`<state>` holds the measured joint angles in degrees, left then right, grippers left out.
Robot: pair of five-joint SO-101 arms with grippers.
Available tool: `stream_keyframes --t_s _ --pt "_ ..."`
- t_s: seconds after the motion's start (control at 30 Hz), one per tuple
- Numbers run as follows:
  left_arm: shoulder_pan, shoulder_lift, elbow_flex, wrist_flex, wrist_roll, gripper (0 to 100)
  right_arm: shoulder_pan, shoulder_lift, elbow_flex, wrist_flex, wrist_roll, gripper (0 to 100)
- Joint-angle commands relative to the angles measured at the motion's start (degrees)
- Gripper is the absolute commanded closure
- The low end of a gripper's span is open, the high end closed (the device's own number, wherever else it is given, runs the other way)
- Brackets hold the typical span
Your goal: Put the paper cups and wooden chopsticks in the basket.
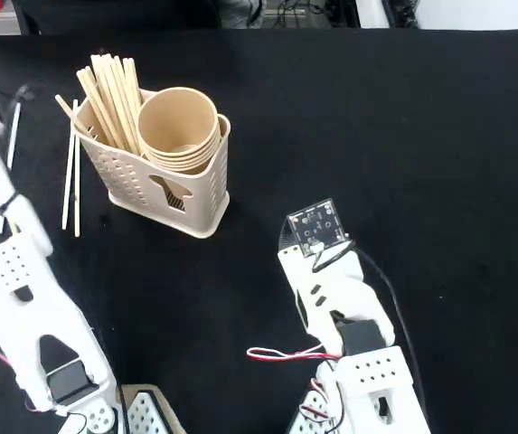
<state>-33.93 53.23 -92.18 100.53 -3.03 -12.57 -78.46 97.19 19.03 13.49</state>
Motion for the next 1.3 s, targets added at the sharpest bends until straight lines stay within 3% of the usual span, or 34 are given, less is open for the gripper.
stream_keyframes --t_s 0.0,0.23,0.33,0.67,0.77,0.97,1.0,1.13,1.27 --pt "-2.07 -15.74 3.47 0.62 3.25 97 0.26 -0.40 -0.04 -0.18 0.53 98.3" --pt "1.63 -42.29 37.14 0.18 2.99 97 0.26 -0.40 -0.04 -0.18 0.53 98.3" --pt "4.97 -52.92 51.91 -5.01 2.99 97 0.26 -0.40 -0.04 -0.18 0.53 98.3" --pt "11.30 -93.36 101.85 -41.14 3.43 97 0.26 -0.40 -0.04 0.00 0.53 98.3" --pt "13.58 -107.69 118.64 -58.11 3.43 97 0.26 -0.40 -0.04 0.00 0.53 98.3" --pt "18.15 -128.26 144.40 -100.13 3.43 97 0.26 -0.40 -0.04 0.00 0.53 98.3" --pt "18.77 -129.93 145.89 -103.47 3.43 97 0.26 -0.40 -0.04 0.00 0.53 98.3" --pt "21.93 -131.87 146.07 -101.54 3.43 97 0.26 -0.40 -0.04 -0.09 0.53 98.3" --pt "22.73 -128.35 145.54 -104.70 5.80 97 0.26 -0.40 -0.04 -0.18 0.53 98.3"
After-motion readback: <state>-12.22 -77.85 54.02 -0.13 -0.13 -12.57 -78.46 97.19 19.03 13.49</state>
